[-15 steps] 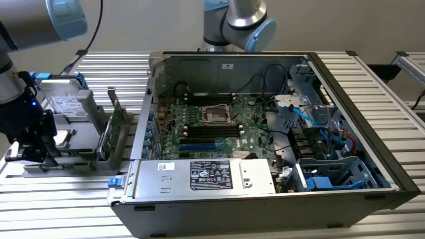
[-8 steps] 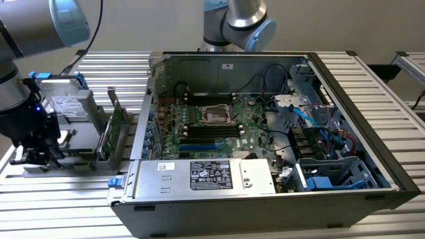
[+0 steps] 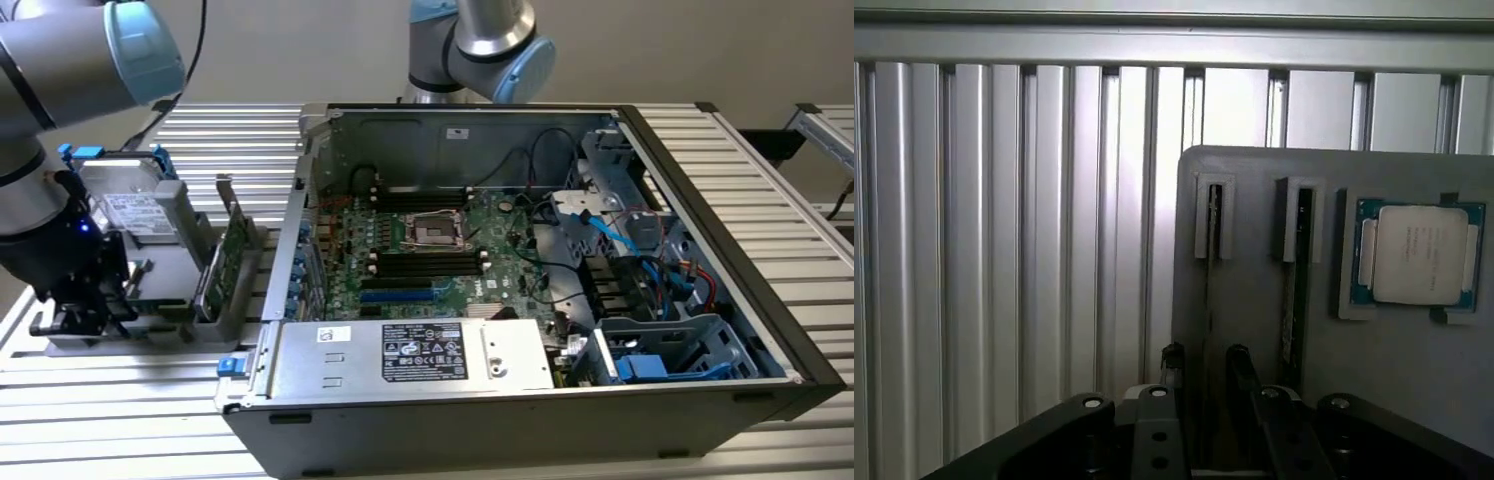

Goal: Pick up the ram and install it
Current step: 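Pick up the ram and move it above insertion slot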

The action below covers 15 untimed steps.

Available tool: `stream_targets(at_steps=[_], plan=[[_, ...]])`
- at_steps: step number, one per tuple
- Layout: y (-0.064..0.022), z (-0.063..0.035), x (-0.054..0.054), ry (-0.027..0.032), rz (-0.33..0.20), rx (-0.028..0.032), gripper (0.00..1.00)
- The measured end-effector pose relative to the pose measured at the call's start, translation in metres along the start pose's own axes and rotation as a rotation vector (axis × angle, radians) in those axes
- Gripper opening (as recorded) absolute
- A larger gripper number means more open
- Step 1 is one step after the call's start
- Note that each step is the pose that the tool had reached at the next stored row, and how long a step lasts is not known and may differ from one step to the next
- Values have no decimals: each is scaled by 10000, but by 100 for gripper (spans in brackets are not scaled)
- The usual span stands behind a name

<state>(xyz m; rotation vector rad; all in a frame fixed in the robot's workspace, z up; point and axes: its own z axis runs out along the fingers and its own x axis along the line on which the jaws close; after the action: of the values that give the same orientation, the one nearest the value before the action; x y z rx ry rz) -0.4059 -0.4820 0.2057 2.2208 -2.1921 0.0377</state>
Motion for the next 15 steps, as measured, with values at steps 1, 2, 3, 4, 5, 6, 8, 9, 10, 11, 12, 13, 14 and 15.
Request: stream_targets(at_steps=[1,2,3,4,5,6,8,9,10,11,12,13,14,15], plan=[[-2,11,0,-36,25,-2,31],[-3,23,-1,-69,53,-7,31],[-4,33,-1,-96,76,-11,31],[-6,41,-2,-117,97,-18,31],[-9,49,-2,-135,110,-27,31],[-11,56,-2,-149,122,-41,31],[-13,64,-2,-162,151,-78,31],[-15,68,-1,-164,157,-106,31],[-19,73,0,-166,160,-134,31],[-23,78,0,-168,161,-159,31],[-33,85,1,-170,161,-188,31],[-43,93,2,-171,161,-216,31],[-55,96,2,-171,160,-246,31],[-62,99,2,-175,159,-267,31]])
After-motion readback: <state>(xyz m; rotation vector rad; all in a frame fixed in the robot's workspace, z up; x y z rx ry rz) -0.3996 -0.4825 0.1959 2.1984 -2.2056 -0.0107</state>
